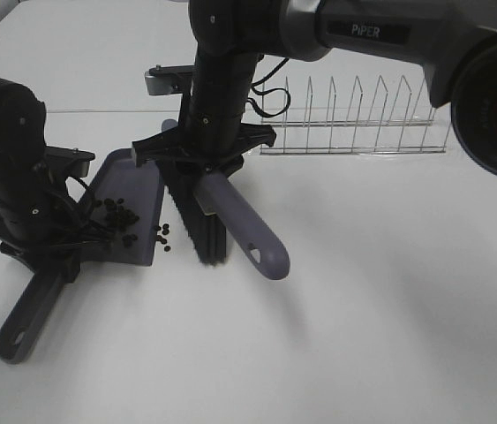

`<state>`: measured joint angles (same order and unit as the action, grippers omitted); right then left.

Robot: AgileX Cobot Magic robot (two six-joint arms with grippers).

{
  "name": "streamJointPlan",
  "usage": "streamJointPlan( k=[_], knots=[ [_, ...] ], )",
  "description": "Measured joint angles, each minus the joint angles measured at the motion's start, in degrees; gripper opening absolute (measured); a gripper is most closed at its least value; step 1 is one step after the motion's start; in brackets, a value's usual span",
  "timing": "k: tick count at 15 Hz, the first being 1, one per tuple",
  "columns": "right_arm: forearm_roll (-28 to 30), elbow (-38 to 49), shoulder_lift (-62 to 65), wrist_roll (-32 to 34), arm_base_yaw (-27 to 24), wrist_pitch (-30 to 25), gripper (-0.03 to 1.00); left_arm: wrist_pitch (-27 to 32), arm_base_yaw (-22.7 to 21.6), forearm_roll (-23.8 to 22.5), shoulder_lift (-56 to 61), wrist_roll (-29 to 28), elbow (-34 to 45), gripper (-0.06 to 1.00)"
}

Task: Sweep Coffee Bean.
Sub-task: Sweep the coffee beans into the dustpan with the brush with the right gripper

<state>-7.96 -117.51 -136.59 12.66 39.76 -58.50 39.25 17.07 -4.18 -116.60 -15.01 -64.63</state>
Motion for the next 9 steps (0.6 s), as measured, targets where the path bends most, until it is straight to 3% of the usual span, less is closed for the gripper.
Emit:
streamJointPlan(
  k=[6,9],
  knots=[
    [-17.9,0.2,-2.5,-6.1,0.0,8.0,0.35,0.4,0.0,0.1,0.0,0.0,-0.1,0.36],
    [-20.1,-1.8,-2.3,-8.5,0.0,8.3,0.35,0.4,0.0,0.1,0.0,0.0,-0.1,0.36]
  ],
)
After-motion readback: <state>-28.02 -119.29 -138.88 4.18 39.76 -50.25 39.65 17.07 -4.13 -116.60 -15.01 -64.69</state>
